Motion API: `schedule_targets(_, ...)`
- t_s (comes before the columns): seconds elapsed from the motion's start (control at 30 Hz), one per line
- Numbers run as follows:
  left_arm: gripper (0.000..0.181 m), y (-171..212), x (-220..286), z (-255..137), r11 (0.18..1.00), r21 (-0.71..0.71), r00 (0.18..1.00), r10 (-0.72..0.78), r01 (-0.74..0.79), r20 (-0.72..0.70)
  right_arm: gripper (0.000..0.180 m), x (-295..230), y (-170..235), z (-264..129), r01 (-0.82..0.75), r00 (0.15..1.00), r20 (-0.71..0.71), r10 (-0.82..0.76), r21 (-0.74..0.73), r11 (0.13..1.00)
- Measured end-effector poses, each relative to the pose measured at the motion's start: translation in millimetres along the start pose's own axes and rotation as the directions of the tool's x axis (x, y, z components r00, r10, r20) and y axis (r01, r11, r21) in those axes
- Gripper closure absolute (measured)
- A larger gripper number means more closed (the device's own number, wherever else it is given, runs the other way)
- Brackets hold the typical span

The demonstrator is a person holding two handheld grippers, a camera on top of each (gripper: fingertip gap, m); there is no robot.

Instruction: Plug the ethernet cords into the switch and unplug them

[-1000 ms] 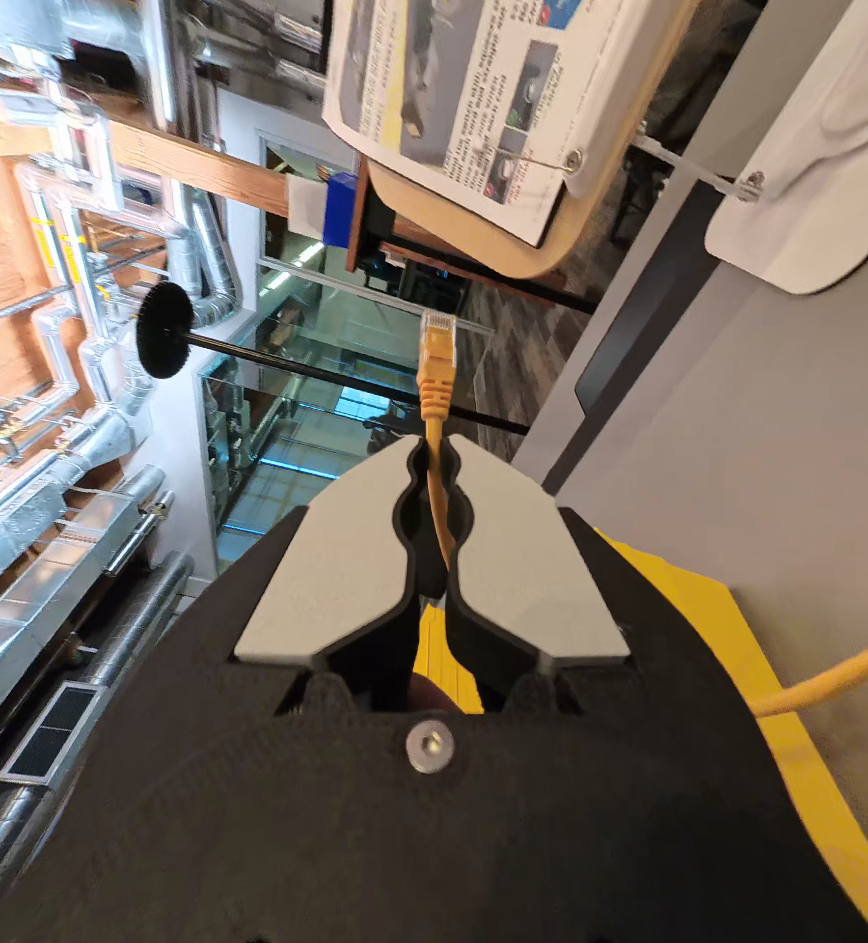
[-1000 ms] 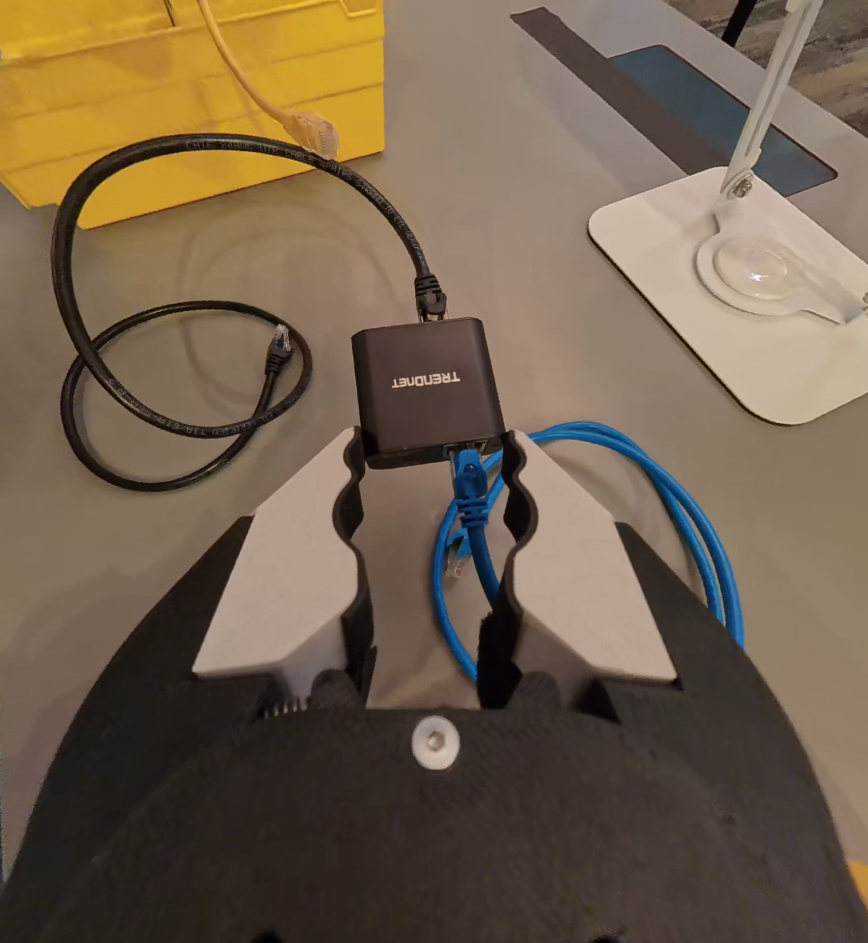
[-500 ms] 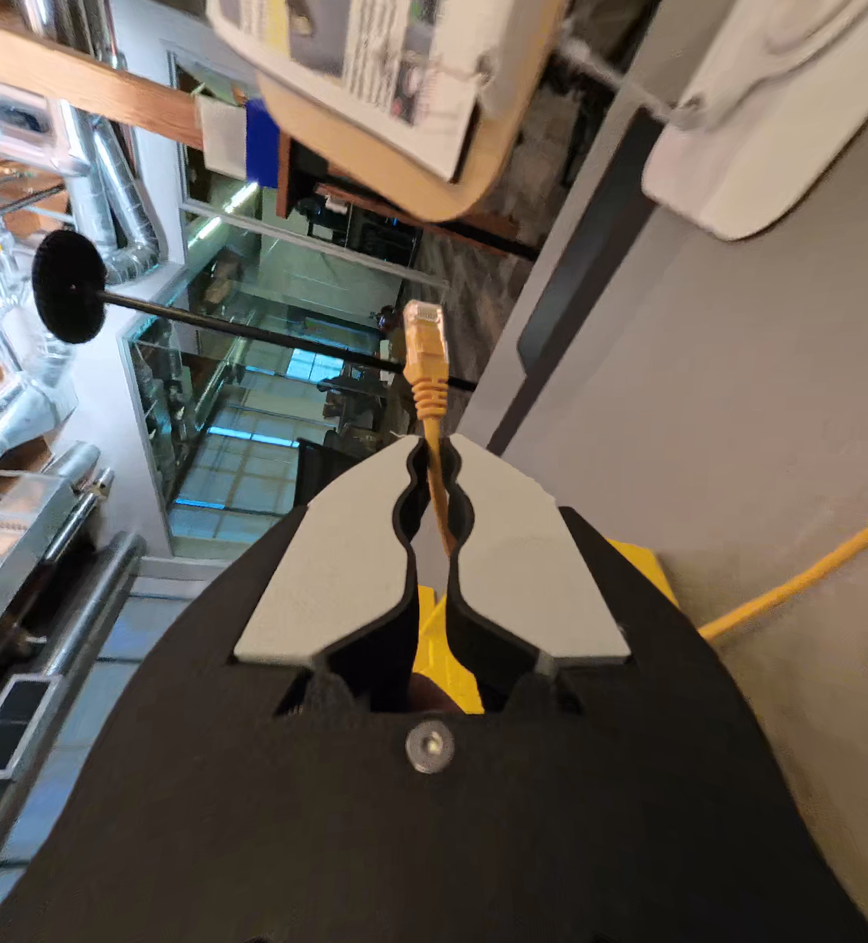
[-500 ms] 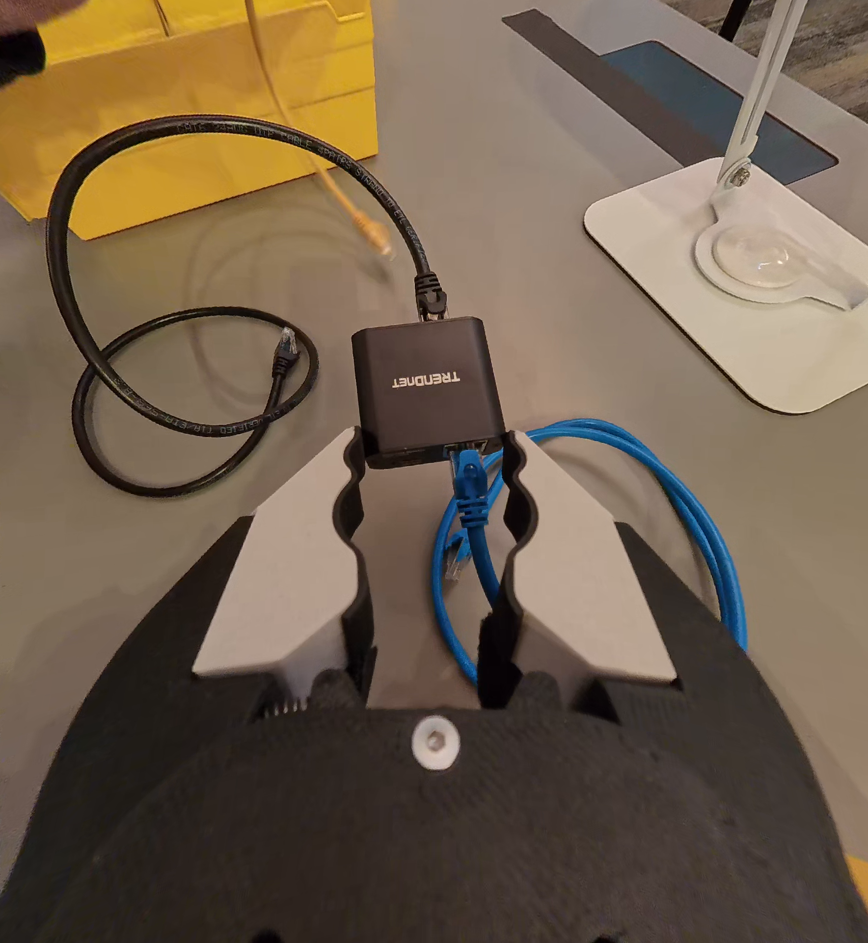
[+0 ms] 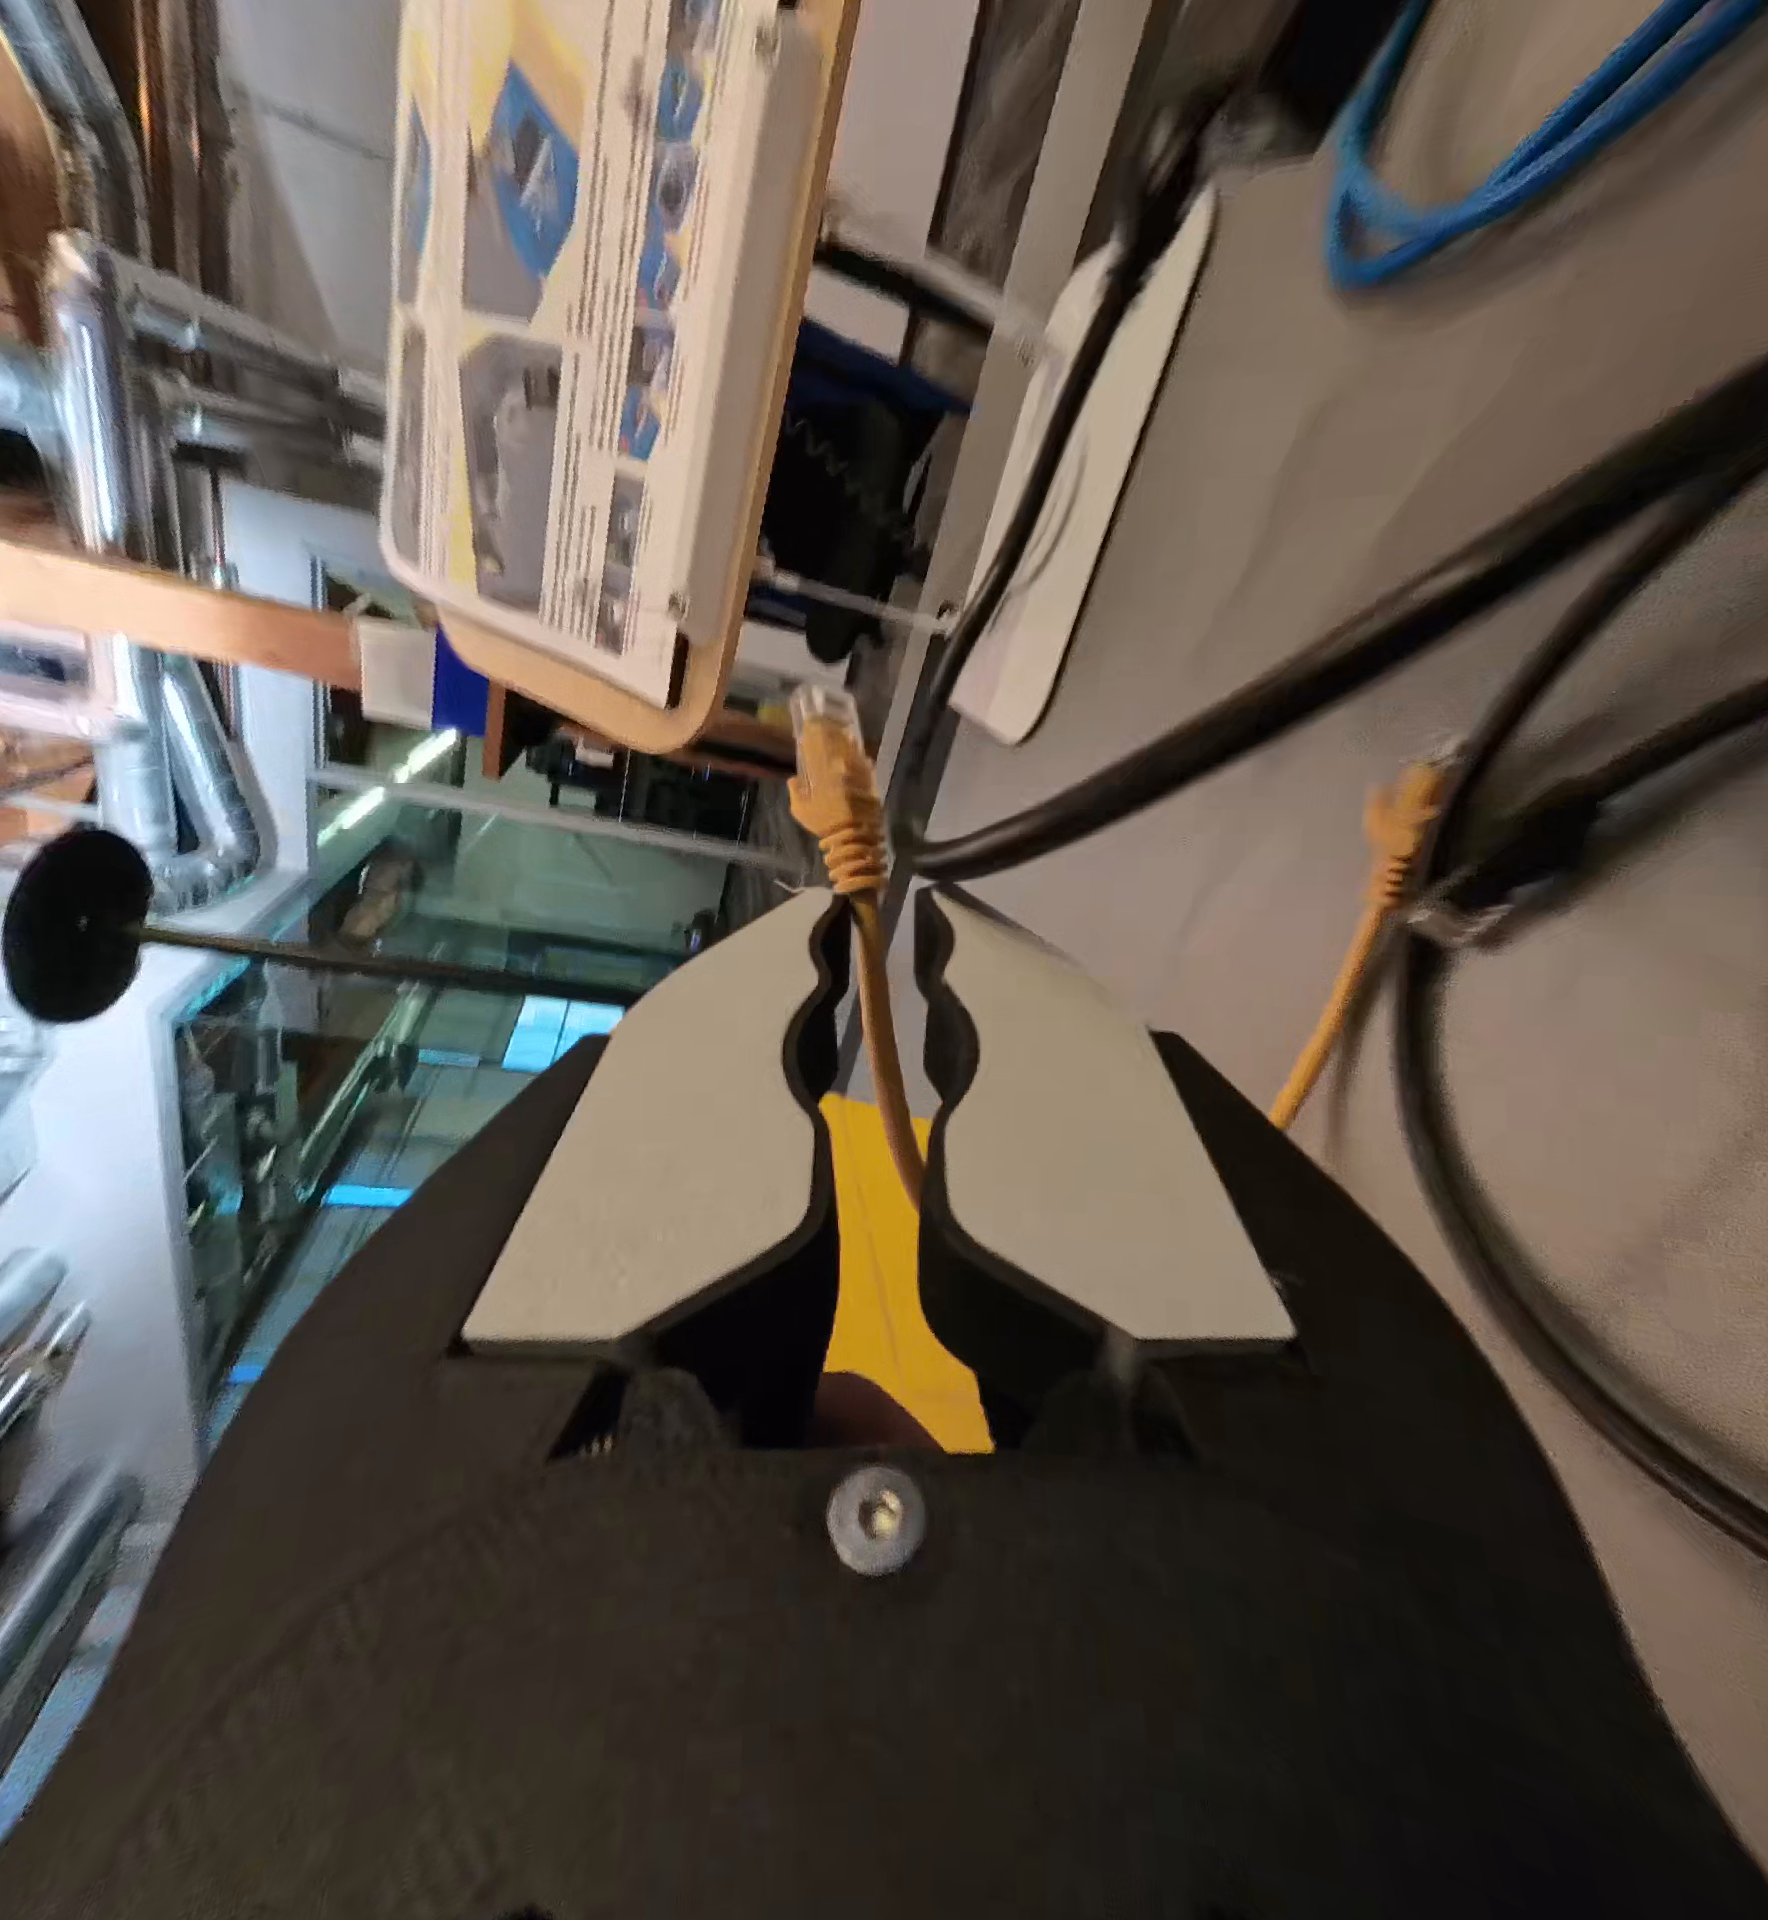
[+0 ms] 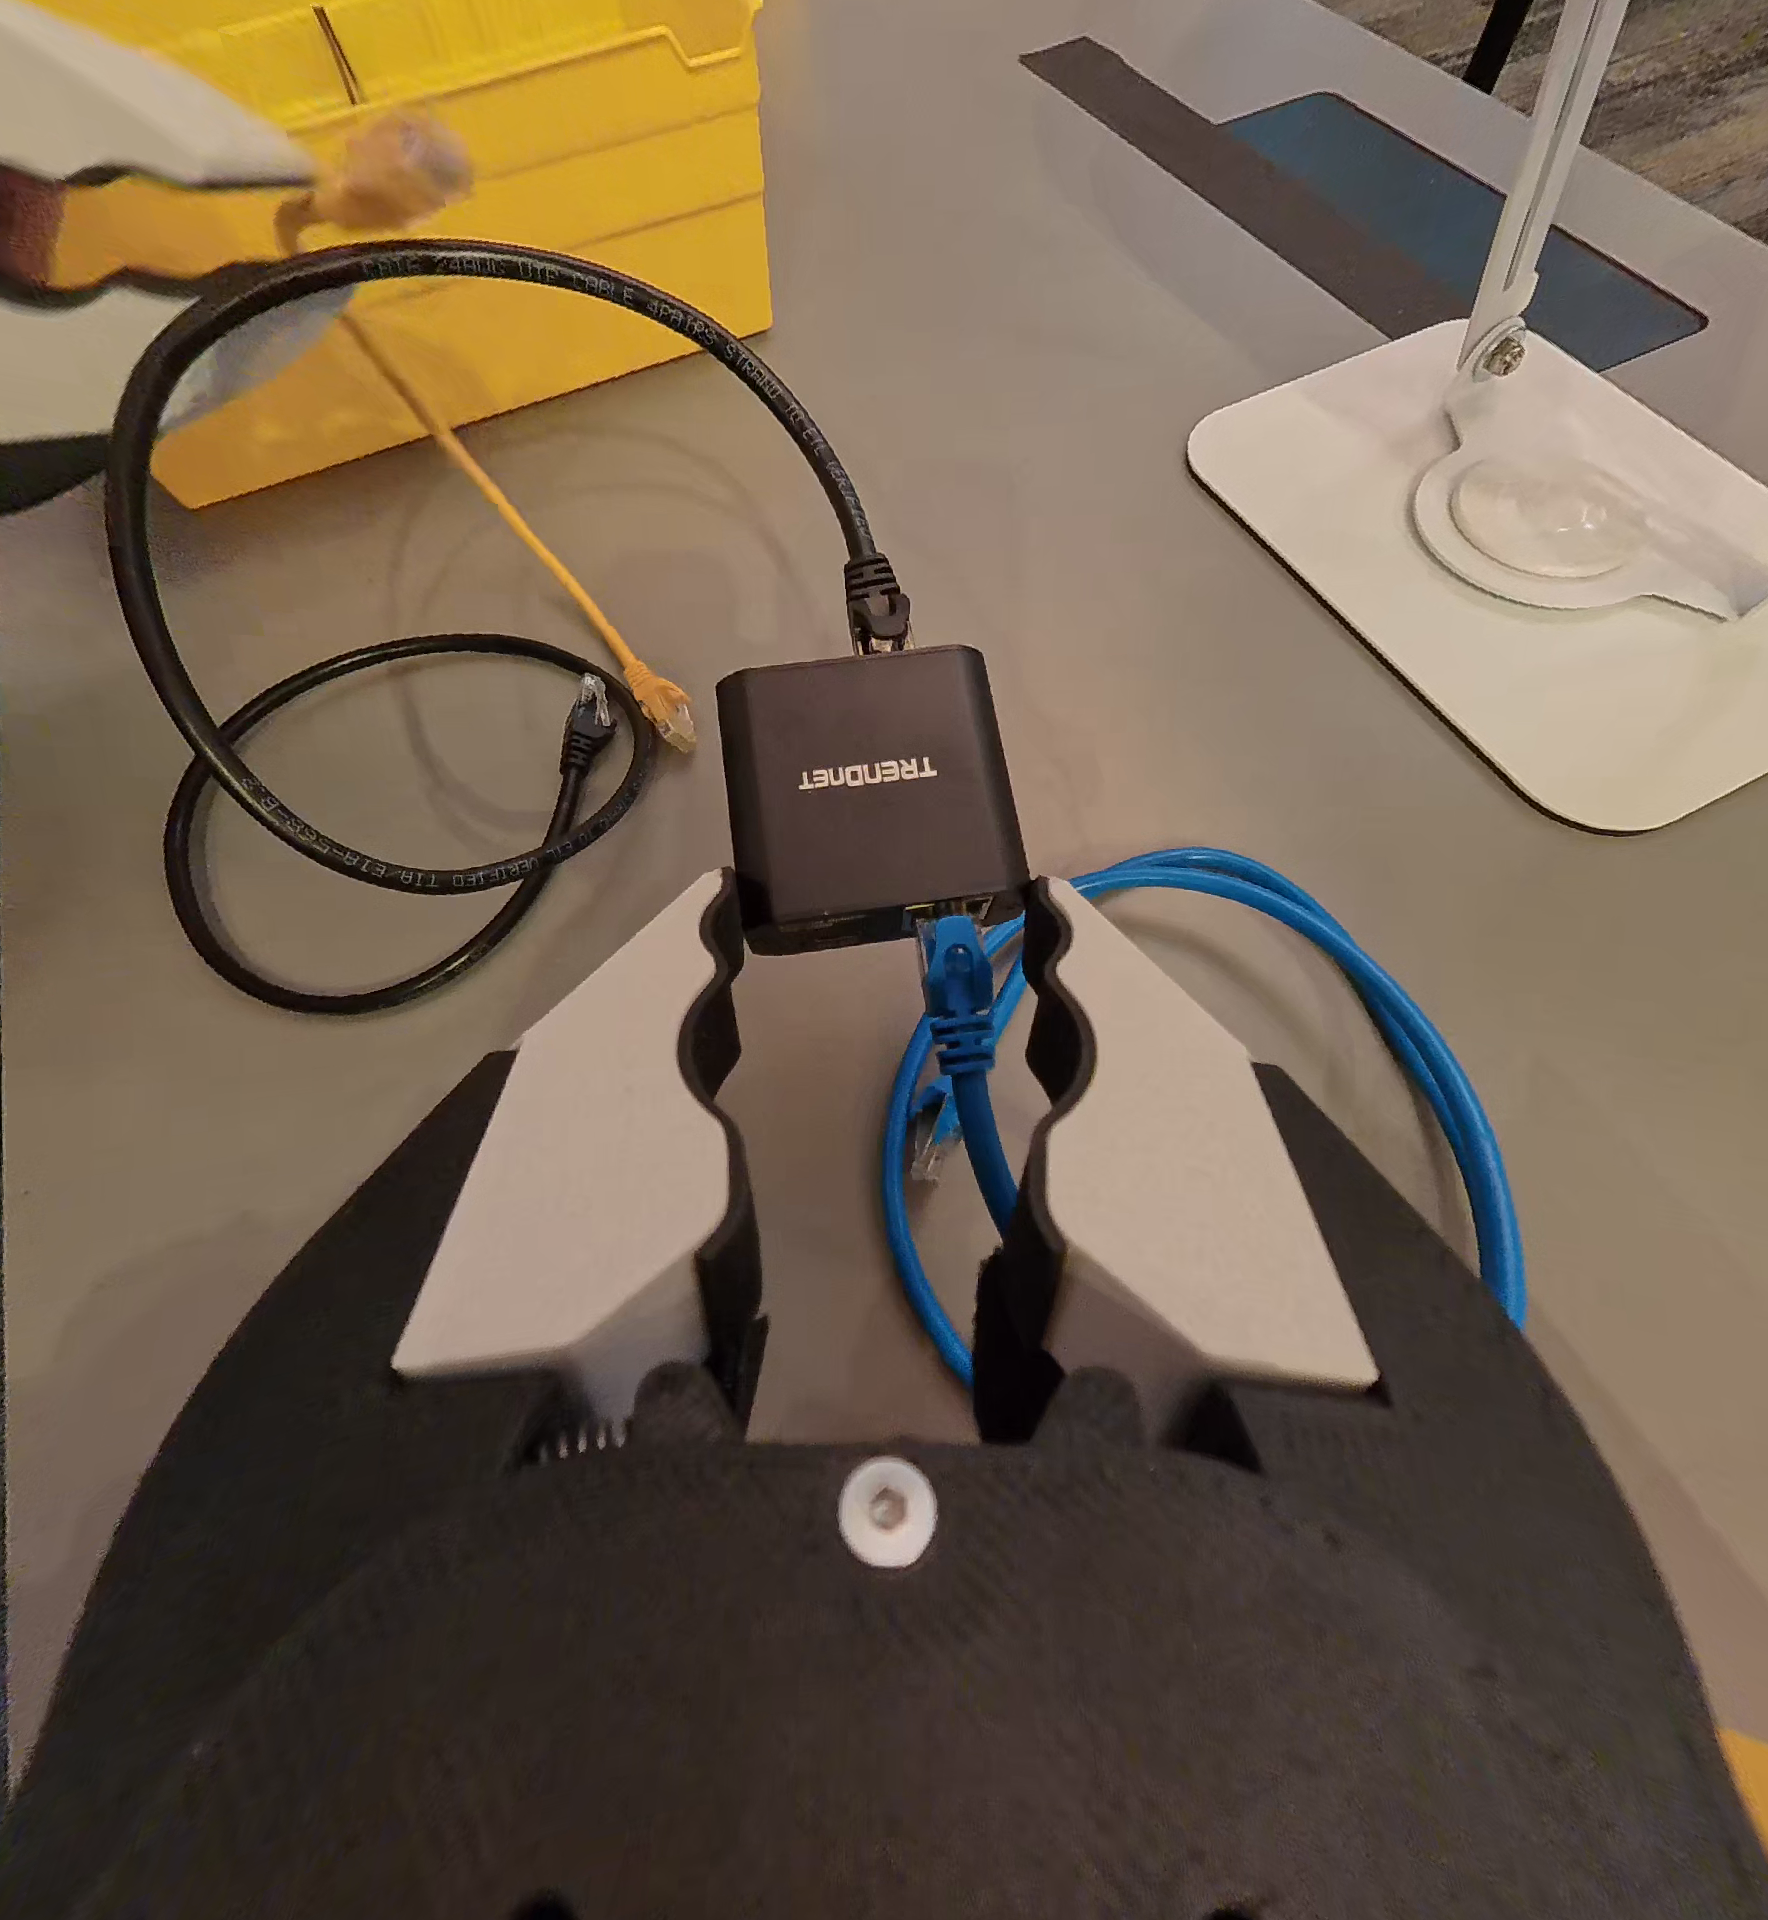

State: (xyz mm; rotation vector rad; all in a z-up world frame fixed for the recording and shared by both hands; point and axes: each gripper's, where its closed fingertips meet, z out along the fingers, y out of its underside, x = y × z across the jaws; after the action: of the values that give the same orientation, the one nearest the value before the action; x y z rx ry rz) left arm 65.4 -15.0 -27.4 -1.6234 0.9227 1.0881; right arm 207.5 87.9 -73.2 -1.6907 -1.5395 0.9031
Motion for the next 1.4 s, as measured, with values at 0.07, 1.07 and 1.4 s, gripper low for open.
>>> schedule_targets(0.07,0.174,-15,16,-19,0.995,0.096,0.998,0.017,-0.011,-0.055,0.126,0,0,-1,0.001,1.0,-0.002,-0.001,-0.001,1.0)
schedule_targets(1.07,0.154,22,84,37,0.875,-0.352,0.73,-0.474,0.331,-0.492,0.126,1,22,5,0.0,1.0,-0.002,-0.001,-0.133,0.991)
schedule_targets(1.4,0.176,59,111,46,0.786,-0.524,0.645,-0.592,0.329,-0.483,0.125,-5,66,28,0.034,0.999,0.043,-0.021,-0.322,0.946)
